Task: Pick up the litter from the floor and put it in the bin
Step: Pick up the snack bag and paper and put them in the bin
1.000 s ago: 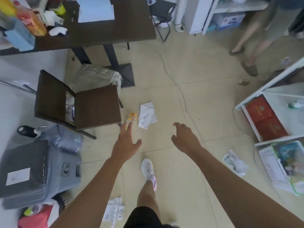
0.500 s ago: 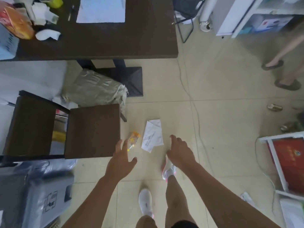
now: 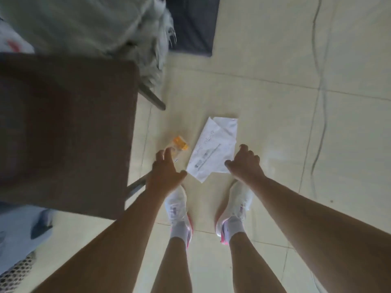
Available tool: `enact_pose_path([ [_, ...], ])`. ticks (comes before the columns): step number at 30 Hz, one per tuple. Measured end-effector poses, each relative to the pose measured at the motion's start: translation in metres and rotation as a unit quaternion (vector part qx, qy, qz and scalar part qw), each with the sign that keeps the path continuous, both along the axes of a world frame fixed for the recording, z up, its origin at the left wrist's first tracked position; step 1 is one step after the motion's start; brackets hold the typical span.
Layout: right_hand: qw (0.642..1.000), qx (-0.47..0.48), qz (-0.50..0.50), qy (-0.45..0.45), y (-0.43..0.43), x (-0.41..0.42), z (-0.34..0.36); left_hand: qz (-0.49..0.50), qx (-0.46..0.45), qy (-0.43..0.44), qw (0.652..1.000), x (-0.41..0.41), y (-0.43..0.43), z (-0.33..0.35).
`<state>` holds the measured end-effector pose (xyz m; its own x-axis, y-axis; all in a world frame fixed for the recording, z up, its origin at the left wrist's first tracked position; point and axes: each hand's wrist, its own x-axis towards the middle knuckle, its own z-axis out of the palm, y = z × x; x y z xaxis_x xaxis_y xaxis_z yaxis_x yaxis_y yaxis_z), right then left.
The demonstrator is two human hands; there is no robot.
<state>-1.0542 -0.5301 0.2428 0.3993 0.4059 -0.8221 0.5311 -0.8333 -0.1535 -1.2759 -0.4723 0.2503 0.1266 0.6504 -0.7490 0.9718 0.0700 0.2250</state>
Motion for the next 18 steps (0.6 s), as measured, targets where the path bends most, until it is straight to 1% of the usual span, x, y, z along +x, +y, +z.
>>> enact_pose_path([
  [2,0.996,-0.016,-0.083,0.004,0.007,-0.004,-0.068,0.022,0.005,0.041,0.999,-0.007,0.004,-0.061],
  [5,0.986,-0.021,-0.164,-0.024,0.004,-0.007,-0.158,0.021,0.038,0.082,0.996,-0.018,0.001,-0.137],
  [7,0.977,-0.018,-0.208,-0.043,0.001,-0.01,-0.209,0.028,0.063,0.091,0.994,-0.027,-0.002,-0.178],
  [9,0.969,-0.014,-0.236,-0.068,-0.002,-0.012,-0.249,0.036,0.09,0.078,0.992,-0.033,-0.003,-0.208],
  [11,0.961,-0.014,-0.258,-0.095,-0.001,-0.015,-0.277,0.025,0.13,0.064,0.989,-0.037,-0.004,-0.228],
  [14,0.946,-0.004,-0.294,-0.136,0.006,-0.02,-0.302,0.021,0.179,0.058,0.982,-0.037,-0.001,-0.243],
  [16,0.941,-0.001,-0.302,-0.154,0.012,-0.021,-0.311,0.024,0.195,0.054,0.979,-0.033,0.002,-0.249],
  [18,0.943,-0.009,-0.294,-0.156,0.017,-0.02,-0.315,0.031,0.204,0.049,0.977,-0.029,0.006,-0.251],
])
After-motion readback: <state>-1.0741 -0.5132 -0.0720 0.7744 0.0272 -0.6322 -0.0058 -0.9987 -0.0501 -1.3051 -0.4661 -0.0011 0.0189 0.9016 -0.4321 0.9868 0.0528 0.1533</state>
